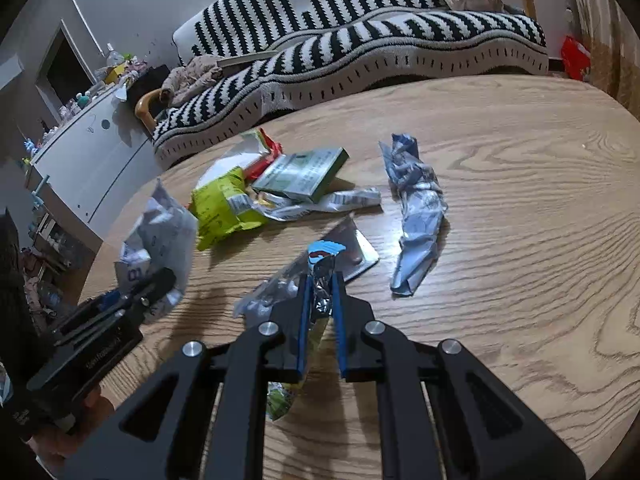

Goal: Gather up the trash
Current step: 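Carry both items over the black bin and open both tools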

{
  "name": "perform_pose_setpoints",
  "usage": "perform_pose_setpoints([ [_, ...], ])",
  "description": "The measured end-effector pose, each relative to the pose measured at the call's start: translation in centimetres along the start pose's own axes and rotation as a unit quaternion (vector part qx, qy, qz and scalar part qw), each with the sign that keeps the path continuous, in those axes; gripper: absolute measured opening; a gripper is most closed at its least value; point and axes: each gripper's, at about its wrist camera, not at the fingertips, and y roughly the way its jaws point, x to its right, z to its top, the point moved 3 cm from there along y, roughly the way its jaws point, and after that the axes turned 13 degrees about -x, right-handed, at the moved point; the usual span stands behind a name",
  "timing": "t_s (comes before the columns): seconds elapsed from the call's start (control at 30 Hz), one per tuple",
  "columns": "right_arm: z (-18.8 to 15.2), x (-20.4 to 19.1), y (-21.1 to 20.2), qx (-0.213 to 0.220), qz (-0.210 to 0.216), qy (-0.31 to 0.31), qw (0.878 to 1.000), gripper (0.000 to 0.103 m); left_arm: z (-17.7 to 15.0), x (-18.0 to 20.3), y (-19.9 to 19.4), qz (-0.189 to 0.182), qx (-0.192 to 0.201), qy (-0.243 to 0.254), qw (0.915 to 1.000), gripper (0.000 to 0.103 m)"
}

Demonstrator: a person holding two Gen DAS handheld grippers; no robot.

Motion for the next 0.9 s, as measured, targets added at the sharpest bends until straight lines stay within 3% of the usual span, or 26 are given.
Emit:
perform_pose_setpoints([
  [0.07, -0.5, 0.2, -1.6, 0.027, -0.005, 0.001, 1.0, 0.012, -0.8, 0.8, -0.8, 0.001, -0.009, 0.007, 0.9999, 0.037],
  [0.13, -1.7, 2.1, -5.0, 0.077, -0.027, 0.027, 0.996, 0.011, -2.0, 1.4, -1.7, -0.021, -0.015, -0.009, 0.9996, 0.036],
  [0.2, -3.5, 4.8, -8.5, 0.116, -0.016, 0.068, 0.991, 0.011, -4.3, 3.6, -3.1, -0.06, -0.025, -0.012, 0.9978, 0.036],
  [0.23, -5.3, 6.9, -10.8, 0.136, -0.011, 0.096, 0.986, 0.011, -5.4, 5.0, -3.8, -0.076, -0.029, 0.001, 0.9967, 0.036],
  [0.33, -10.3, 12.2, -15.1, 0.143, -0.024, 0.136, 0.98, 0.012, -9.1, 11.9, -6.5, -0.125, -0.045, 0.087, 0.9873, 0.036],
  [0.43, -16.5, 18.6, -18.9, 0.121, -0.072, 0.182, 0.973, 0.012, -13.0, 19.3, -8.8, -0.152, -0.062, 0.176, 0.9707, 0.036],
  [0.57, -24.6, 25.8, -21.0, 0.084, -0.11, 0.261, 0.955, 0.012, -19.6, 28.6, -7.9, -0.167, -0.133, 0.275, 0.9376, 0.036],
  [0.7, -31.5, 30.5, -20.8, 0.049, -0.099, 0.334, 0.936, 0.012, -25.8, 34.9, -4.8, -0.17, -0.205, 0.338, 0.9029, 0.036],
  [0.83, -34.4, 31.5, -20.3, 0.037, -0.093, 0.354, 0.93, 0.012, -28.7, 36.7, -3.4, -0.158, -0.227, 0.36, 0.8909, 0.036],
  [0.9, -34.8, 31.9, -20.1, 0.038, -0.088, 0.359, 0.928, 0.012, -29.1, 37.1, -3.2, -0.147, -0.215, 0.371, 0.8913, 0.037],
])
